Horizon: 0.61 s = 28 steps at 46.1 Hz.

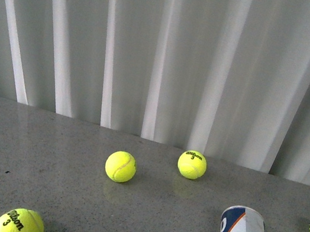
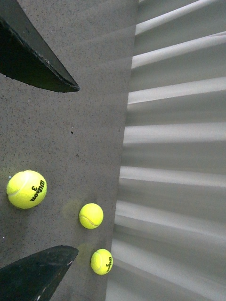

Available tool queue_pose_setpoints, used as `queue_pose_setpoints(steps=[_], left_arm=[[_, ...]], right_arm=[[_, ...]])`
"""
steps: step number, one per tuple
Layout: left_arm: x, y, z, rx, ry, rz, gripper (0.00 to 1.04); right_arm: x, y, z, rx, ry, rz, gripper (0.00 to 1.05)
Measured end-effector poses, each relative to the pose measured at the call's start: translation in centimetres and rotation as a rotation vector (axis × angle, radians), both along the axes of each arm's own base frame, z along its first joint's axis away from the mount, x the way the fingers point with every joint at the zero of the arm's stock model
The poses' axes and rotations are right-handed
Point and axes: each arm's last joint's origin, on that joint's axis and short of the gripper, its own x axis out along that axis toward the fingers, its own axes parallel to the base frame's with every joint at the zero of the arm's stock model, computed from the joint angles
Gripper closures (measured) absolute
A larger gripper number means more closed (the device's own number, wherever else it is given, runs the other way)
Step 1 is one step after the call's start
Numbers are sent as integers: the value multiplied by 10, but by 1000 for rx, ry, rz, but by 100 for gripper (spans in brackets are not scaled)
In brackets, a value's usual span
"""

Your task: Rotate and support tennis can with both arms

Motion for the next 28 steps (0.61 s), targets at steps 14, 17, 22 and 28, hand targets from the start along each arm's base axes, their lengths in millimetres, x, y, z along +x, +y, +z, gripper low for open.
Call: queue_pose_setpoints(steps=[14,17,22,28], left_arm=[[0,0,0,0,0,0,7],[0,0,0,0,0,0,7],[0,0,0,0,0,0,7],[0,0,0,0,0,0,7]], right_arm=[[0,0,2,-25,134,60,7],[4,-1,19,-30,234,115,7],[25,-13,76,-41,97,50,7],[88,-25,125,39,107,-13,7]])
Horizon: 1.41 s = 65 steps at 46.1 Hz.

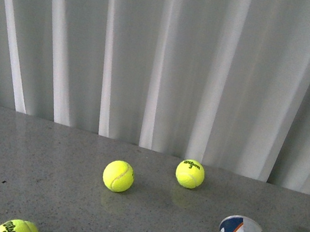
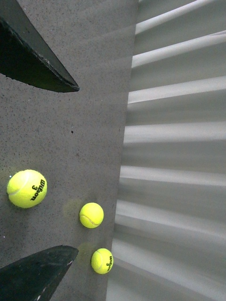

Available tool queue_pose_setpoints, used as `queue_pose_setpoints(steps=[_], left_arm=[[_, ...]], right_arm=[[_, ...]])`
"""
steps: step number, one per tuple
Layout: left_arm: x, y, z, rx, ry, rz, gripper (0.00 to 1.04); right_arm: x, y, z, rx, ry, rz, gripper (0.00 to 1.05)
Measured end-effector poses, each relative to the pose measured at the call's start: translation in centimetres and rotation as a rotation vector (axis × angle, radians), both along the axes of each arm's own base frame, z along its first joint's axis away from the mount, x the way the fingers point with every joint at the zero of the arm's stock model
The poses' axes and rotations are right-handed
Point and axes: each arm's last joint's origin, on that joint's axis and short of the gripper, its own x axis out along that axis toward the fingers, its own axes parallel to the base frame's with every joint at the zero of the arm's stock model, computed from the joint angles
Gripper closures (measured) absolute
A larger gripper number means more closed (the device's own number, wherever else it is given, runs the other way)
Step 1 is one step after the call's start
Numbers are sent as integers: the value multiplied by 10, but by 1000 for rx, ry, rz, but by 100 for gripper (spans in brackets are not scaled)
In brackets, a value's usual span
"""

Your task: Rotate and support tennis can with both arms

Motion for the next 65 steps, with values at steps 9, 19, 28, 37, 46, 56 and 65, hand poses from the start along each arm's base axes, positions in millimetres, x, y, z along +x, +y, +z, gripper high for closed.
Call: queue_pose_setpoints(steps=[9,19,28,37,46,56,65], left_arm=[[0,0,0,0,0,0,7],[0,0,0,0,0,0,7],[0,0,0,0,0,0,7],[0,0,0,0,0,0,7],[0,0,0,0,0,0,7],[0,0,0,0,0,0,7],[0,0,0,0,0,0,7]], right_arm=[[112,18,-37,159,492,38,7],[138,57,-87,257,822,151,7],[136,77,-136,301,974,140,7],[134,74,-176,328,1055,97,7],[139,70,-196,333,1021,85,7],[143,70,-217,329,1009,92,7],[143,71,-221,317,999,99,38]])
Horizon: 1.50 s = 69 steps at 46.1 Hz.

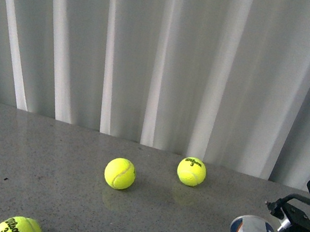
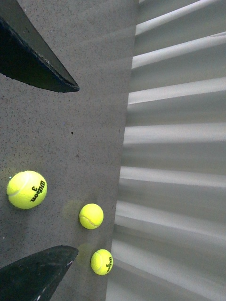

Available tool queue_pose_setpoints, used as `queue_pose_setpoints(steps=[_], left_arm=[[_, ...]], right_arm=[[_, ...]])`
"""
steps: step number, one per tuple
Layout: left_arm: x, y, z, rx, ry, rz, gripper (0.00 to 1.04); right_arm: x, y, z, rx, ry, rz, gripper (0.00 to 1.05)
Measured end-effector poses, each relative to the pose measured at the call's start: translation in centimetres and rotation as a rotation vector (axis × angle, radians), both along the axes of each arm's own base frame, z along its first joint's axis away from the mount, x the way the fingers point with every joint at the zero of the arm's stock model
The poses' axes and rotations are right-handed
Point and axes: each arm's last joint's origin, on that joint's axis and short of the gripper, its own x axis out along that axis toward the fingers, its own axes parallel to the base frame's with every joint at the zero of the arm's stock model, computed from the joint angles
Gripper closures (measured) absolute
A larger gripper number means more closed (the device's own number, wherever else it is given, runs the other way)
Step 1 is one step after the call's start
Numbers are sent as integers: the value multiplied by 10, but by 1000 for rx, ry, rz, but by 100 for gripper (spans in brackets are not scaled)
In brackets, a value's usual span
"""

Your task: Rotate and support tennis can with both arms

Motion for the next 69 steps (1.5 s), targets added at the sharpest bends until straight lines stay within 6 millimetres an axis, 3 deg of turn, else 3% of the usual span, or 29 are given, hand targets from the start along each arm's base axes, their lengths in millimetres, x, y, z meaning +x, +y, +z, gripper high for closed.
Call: queue_pose_setpoints(steps=[13,20,30,37,46,54,69], left_arm=[[0,0,0,0,0,0,7],[0,0,0,0,0,0,7],[0,0,0,0,0,0,7],[0,0,0,0,0,0,7],[0,0,0,0,0,0,7],[0,0,0,0,0,0,7],[0,0,0,0,0,0,7]], right_arm=[[-1,2,8,-6,-32,53,70],[-8,5,32,-83,-106,196,83],[-12,0,61,-277,-279,374,91],[-28,-8,73,-443,-470,695,96],[-41,-8,65,-632,-532,1014,99],[-37,-3,45,-836,-594,1236,99],[-33,21,23,-882,-662,1386,99]])
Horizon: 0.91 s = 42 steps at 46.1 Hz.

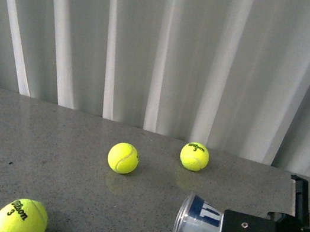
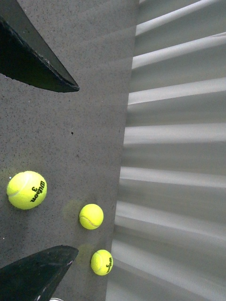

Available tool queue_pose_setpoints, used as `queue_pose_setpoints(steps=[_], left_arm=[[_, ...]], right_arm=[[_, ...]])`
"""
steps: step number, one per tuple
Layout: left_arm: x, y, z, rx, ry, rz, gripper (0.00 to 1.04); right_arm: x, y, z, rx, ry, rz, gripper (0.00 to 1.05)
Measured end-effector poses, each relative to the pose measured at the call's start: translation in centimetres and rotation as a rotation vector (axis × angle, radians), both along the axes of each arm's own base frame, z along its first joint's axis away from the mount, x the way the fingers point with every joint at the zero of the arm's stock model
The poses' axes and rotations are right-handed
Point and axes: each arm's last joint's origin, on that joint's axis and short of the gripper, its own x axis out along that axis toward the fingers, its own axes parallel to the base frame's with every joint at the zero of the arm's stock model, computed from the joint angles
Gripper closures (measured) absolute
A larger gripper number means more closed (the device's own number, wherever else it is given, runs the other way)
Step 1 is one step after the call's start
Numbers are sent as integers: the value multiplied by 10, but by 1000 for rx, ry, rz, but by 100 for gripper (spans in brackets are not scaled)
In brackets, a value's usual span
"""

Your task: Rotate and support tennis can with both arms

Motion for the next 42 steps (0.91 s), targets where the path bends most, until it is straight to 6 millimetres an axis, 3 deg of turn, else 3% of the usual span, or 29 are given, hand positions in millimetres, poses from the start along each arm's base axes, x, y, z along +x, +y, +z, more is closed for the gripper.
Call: queue_pose_setpoints(steps=[19,28,42], left_arm=[[0,0,0,0,0,0,7],[0,0,0,0,0,0,7],[0,0,0,0,0,0,7]], right_arm=[[1,20,-34,-31,30,39,99],[-1,26,-36,-14,30,37,99],[-13,31,-34,4,97,31,44]])
